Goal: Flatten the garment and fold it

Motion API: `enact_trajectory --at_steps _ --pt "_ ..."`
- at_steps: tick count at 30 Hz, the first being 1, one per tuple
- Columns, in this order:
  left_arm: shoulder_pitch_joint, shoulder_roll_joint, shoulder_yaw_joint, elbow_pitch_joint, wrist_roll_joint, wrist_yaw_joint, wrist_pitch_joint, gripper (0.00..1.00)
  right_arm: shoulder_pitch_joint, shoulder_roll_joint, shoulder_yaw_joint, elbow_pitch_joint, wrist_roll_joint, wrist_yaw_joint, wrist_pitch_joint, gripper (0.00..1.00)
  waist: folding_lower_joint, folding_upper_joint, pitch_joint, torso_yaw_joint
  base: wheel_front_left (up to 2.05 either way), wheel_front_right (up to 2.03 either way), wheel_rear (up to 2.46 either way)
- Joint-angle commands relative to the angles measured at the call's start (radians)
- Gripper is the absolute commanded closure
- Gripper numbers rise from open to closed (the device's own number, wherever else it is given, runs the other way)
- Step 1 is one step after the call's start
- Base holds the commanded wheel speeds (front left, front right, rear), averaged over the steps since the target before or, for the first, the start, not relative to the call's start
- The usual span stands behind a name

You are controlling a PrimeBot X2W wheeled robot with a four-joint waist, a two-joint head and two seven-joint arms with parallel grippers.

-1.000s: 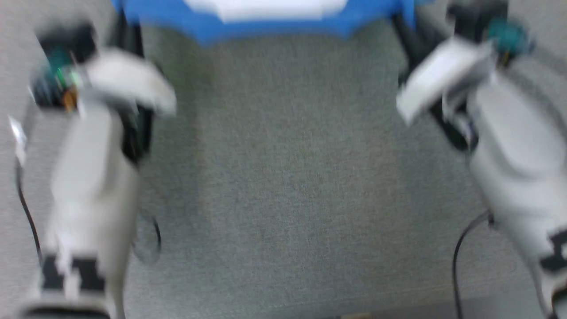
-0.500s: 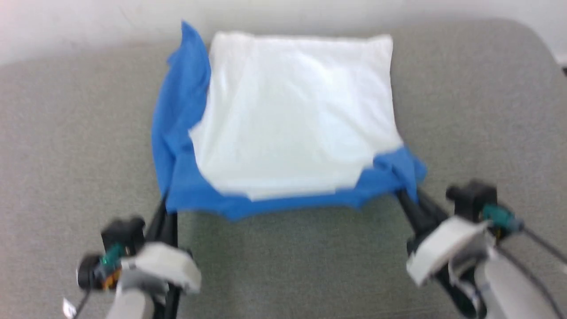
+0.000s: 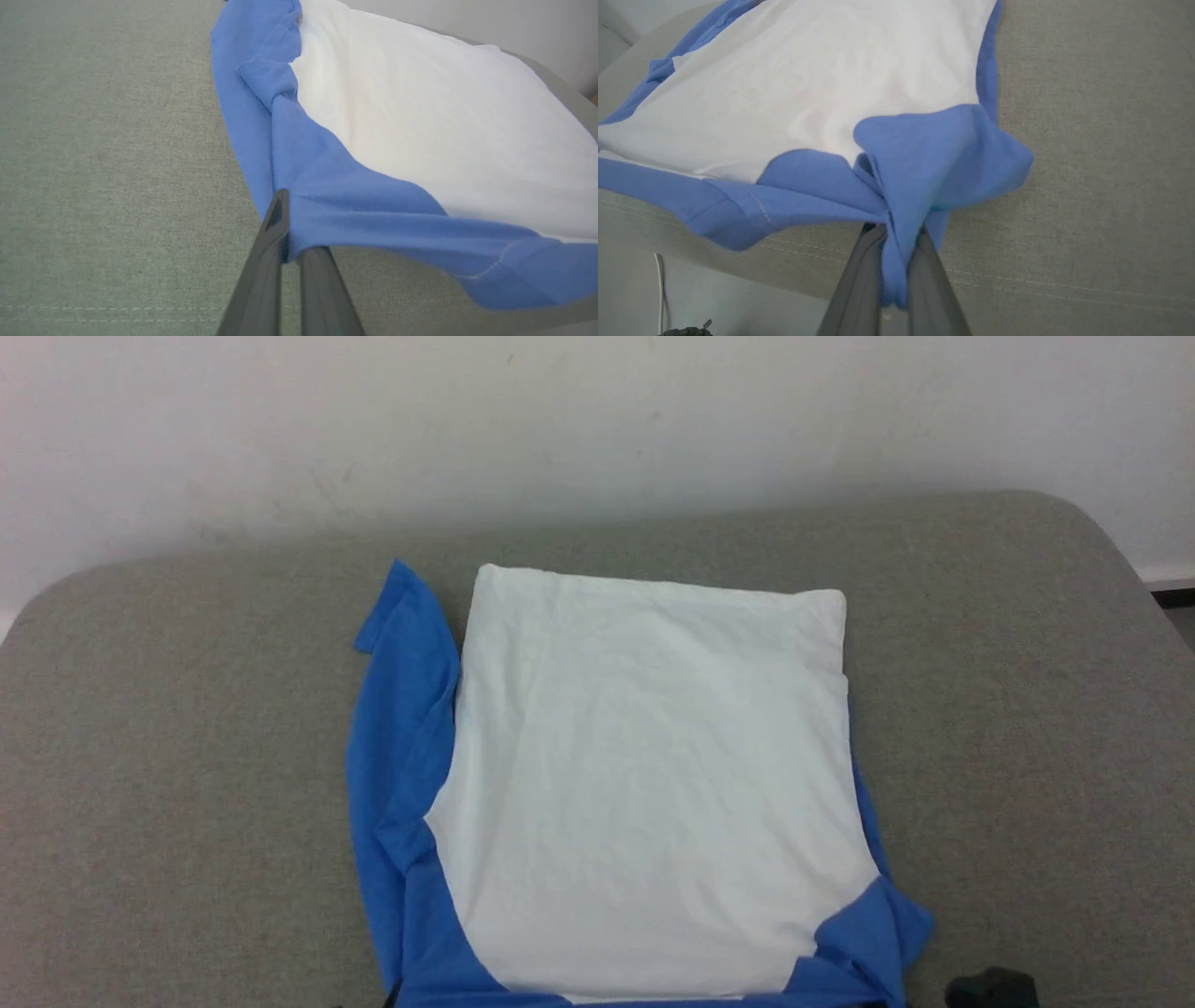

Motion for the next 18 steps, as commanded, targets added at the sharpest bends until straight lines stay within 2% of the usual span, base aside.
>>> enact_trajectory --at_steps 1,6,12,15,18 --pt "0.018 0.004 0.014 -0.004 -0.009 0.019 0.003 1.00 0.018 -0.005 -0.025 -0.005 -0.012 -0.003 0.003 1.00 0.0002 0.0000 -0.016 0.010 0.00 0.00 0.00" --pt "0.069 -0.009 0.012 -0.017 -0.028 0.034 0.015 1.00 0.081 0.011 -0.055 -0.013 -0.033 -0.003 0.021 1.00 0.0002 0.0000 -0.024 0.018 0.00 0.00 0.00" --pt "0.063 -0.016 0.015 -0.047 -0.030 0.044 0.000 1.00 0.070 0.012 -0.065 -0.034 -0.040 -0.003 0.028 1.00 0.0002 0.0000 -0.031 0.025 0.00 0.00 0.00" --pt "0.042 -0.012 0.022 -0.086 -0.028 0.045 -0.017 1.00 0.047 0.012 -0.074 -0.079 -0.020 -0.003 0.029 1.00 0.0002 0.0000 -0.032 0.031 0.00 0.00 0.00" --pt "-0.006 0.018 0.031 -0.141 -0.007 0.036 -0.035 1.00 0.007 0.010 -0.090 -0.165 0.002 -0.003 0.031 1.00 0.0002 0.0000 -0.032 0.035 0.00 0.00 0.00"
